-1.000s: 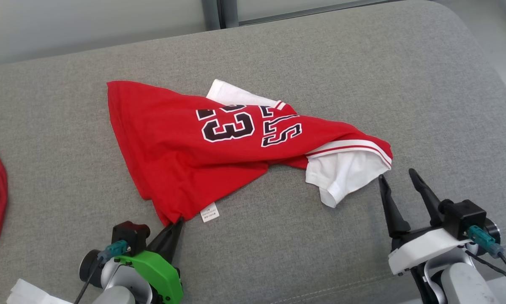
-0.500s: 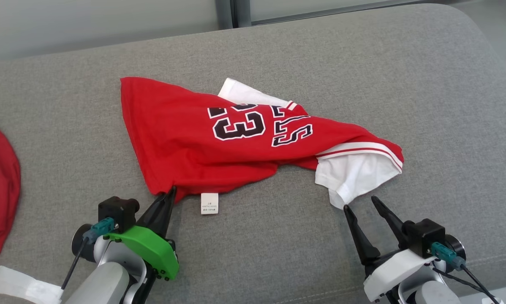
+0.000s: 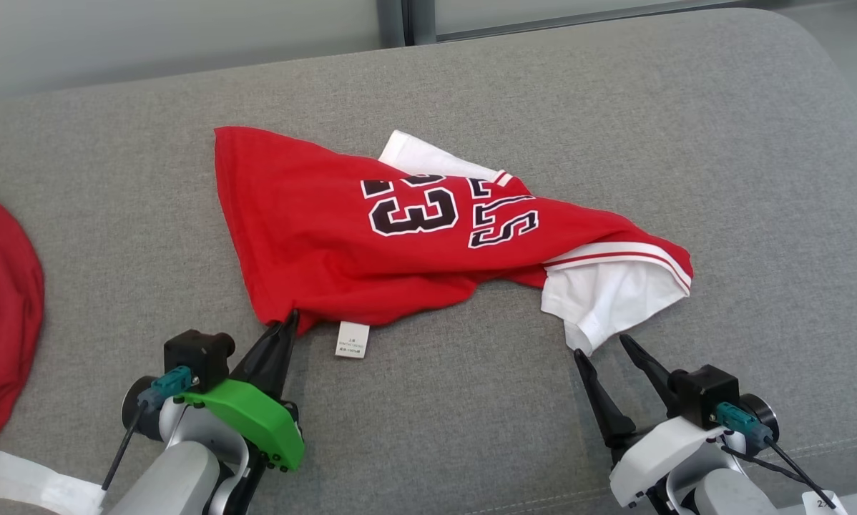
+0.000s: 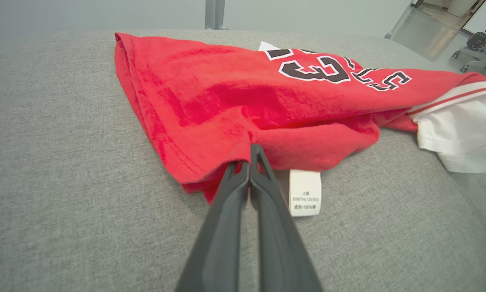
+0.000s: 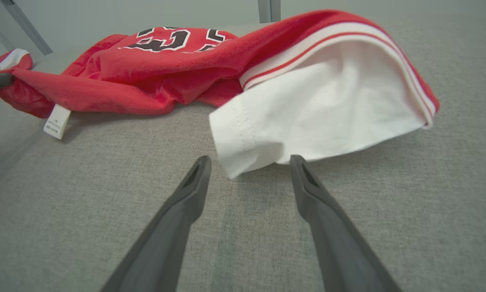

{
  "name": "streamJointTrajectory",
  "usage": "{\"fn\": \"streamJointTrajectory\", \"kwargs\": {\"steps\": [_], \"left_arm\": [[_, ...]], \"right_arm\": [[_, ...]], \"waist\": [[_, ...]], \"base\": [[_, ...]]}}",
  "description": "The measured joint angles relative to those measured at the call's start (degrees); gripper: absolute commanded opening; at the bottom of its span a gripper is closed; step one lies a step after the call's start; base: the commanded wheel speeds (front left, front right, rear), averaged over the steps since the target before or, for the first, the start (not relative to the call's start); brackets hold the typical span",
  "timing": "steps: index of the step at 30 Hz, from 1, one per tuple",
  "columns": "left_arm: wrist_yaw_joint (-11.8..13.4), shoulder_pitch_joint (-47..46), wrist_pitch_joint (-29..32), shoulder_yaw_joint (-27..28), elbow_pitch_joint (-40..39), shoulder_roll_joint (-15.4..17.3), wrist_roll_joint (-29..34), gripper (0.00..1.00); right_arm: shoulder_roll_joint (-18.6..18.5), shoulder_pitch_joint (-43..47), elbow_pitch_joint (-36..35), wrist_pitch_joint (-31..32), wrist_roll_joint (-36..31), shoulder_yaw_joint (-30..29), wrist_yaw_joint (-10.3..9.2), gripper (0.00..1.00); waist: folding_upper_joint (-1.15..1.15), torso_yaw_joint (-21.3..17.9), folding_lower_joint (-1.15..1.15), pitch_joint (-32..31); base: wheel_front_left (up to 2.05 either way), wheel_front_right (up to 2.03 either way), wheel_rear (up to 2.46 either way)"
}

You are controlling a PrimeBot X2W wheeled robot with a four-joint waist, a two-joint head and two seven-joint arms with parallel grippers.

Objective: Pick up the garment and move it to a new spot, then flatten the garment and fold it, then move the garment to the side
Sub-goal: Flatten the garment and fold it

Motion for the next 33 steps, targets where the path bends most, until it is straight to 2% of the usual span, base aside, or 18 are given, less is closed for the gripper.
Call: {"fn": "streamJointTrajectory", "kwargs": {"steps": [7, 9, 11, 14, 17, 24, 28, 30, 33], "left_arm": [[0.00, -0.01, 0.00, -0.09, -0.38, -0.03, -0.01, 0.00], [0.00, -0.01, 0.00, -0.09, -0.49, -0.03, -0.01, 0.00], [0.00, -0.01, 0.00, -0.08, -0.55, -0.03, -0.01, 0.00], [0.00, -0.01, 0.00, -0.02, -0.59, -0.03, -0.04, 0.00], [0.00, -0.01, 0.00, 0.11, -0.74, -0.02, -0.20, 0.00], [0.00, -0.01, 0.34, 0.91, -1.52, -0.03, -1.53, 0.00], [0.00, -0.02, 1.11, 2.92, -3.03, 0.42, -3.80, 0.00], [0.00, -0.09, 1.72, 3.83, -4.20, 1.26, -4.67, 0.00], [0.00, -0.29, 2.86, 4.98, -5.95, 2.72, -5.89, 0.00]], "right_arm": [[0.04, -1.43, 2.11, 0.00, 0.01, 0.19, 0.00, 0.99], [0.05, -1.97, 2.21, 0.00, 0.13, 0.19, 0.00, 0.73], [0.08, -2.55, 2.33, 0.00, 0.43, 0.18, 0.00, 0.58], [0.10, -2.85, 2.48, 0.00, 0.44, 0.18, 0.00, 0.32], [0.12, -3.01, 2.78, 0.00, 0.46, 0.18, 0.00, 0.00], [0.13, -3.05, 2.41, 0.00, 0.82, 0.32, 0.00, 0.00], [-0.59, -4.13, -0.02, 0.00, 4.59, 2.01, 0.00, 0.00], [-2.45, -5.37, -1.47, 0.00, 6.32, 4.46, 0.00, 0.00], [-8.00, -7.30, -4.04, 1.51, 7.70, 6.73, 0.01, 0.00]], "waist": [[0.00, 0.41, 0.00, 0.42], [0.00, 0.50, 0.00, 0.53], [0.00, 0.58, 0.00, 0.62], [0.00, 0.67, 0.00, 0.71], [0.00, 0.69, 0.00, 0.77], [0.00, 0.53, 0.00, 0.80], [0.00, 0.11, 0.00, 0.58], [0.00, -0.30, 0.00, 0.32], [0.00, -0.87, 0.00, -0.37]], "base": [[0.00, 0.00, 0.00], [0.00, 0.00, 0.00], [0.00, 0.00, 0.00], [0.00, 0.00, 0.00], [0.00, 0.00, 0.00], [0.00, 0.00, 0.00], [0.00, 0.00, 0.00], [0.00, 0.00, 0.00], [0.00, 0.00, 0.00]]}}
